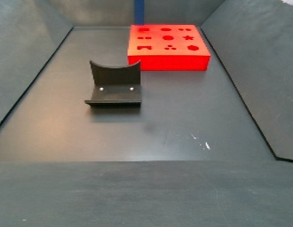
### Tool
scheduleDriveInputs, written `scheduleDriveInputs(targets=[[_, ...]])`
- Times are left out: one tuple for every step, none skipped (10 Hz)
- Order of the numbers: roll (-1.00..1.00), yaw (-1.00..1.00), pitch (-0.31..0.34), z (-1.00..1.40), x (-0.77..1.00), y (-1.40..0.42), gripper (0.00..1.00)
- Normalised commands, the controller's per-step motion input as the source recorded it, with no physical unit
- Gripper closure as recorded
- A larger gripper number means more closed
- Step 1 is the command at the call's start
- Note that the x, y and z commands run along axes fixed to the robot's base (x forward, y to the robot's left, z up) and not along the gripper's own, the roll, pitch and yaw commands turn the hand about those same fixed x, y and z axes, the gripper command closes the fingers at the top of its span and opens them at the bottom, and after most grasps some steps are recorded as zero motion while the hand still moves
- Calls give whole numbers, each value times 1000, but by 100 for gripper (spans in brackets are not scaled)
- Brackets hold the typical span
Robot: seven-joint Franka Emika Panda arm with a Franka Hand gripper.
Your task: Insert the rectangle object.
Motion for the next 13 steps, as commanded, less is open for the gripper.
scheduleDriveInputs(targets=[[0,9,0,-14,0,0,100],[10,74,0,-129,-26,0,100],[10,103,-9,-166,-69,-71,100],[17,89,-9,-120,-77,-94,100],[57,74,0,-57,-51,-174,100],[63,66,0,-31,-17,-226,100],[30,71,-4,-49,0,-177,100],[63,126,0,-117,0,0,100],[69,89,0,-137,0,0,100],[60,26,0,-163,-49,51,100],[6,0,0,-69,-37,6,100],[17,0,0,-63,-34,40,100],[26,0,0,-89,-63,91,100]])
